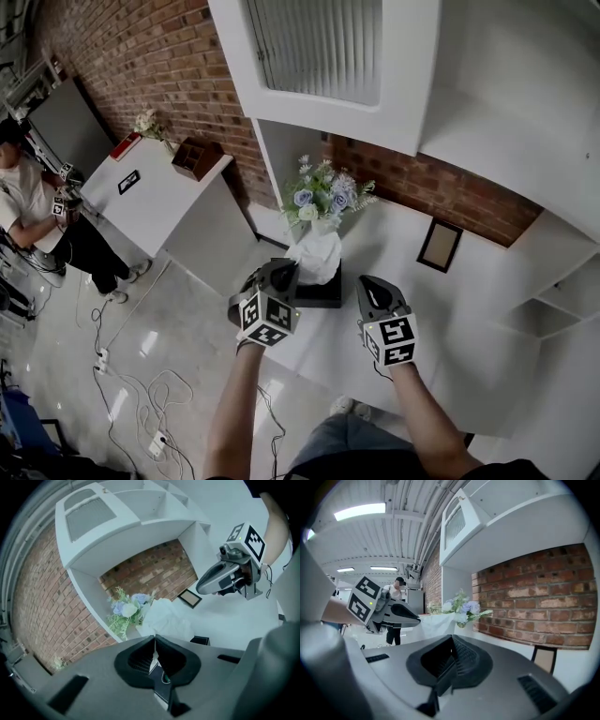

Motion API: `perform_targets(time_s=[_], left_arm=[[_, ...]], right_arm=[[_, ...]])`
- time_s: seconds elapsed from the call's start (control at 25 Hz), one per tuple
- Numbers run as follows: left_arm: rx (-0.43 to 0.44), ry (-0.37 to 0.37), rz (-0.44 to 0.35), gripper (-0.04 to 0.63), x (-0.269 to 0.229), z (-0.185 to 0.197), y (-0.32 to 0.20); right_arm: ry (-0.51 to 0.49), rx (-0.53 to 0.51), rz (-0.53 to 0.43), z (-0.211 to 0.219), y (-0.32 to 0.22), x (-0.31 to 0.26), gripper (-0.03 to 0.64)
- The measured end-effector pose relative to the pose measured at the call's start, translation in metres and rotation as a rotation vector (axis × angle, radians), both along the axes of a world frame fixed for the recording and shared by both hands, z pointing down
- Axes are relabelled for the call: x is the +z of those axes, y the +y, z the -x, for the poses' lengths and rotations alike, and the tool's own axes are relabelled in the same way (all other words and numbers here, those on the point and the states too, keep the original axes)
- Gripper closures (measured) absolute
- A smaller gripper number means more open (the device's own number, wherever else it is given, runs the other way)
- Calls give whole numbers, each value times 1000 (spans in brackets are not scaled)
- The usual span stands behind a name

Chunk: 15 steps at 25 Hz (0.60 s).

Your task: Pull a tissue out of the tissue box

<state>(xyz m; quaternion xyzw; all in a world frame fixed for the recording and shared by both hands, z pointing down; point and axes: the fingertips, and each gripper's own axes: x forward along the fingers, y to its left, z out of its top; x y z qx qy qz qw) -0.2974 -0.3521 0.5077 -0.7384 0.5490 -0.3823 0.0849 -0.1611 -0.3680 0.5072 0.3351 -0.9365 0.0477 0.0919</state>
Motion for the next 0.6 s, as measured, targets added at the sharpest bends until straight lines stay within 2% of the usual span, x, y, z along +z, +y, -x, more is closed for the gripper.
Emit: perform_targets(time_s=[0.2,0.36,0.6], left_arm=[[9,77,-97,584,-25,-30,4],[23,226,-169,584,-45,-63,2],[55,373,-239,584,-63,-118,-7]], right_arm=[[-47,135,-34,-49,-8,-16,618],[-73,237,-60,-95,-10,-30,618],[-96,377,-110,-166,-10,-45,618]])
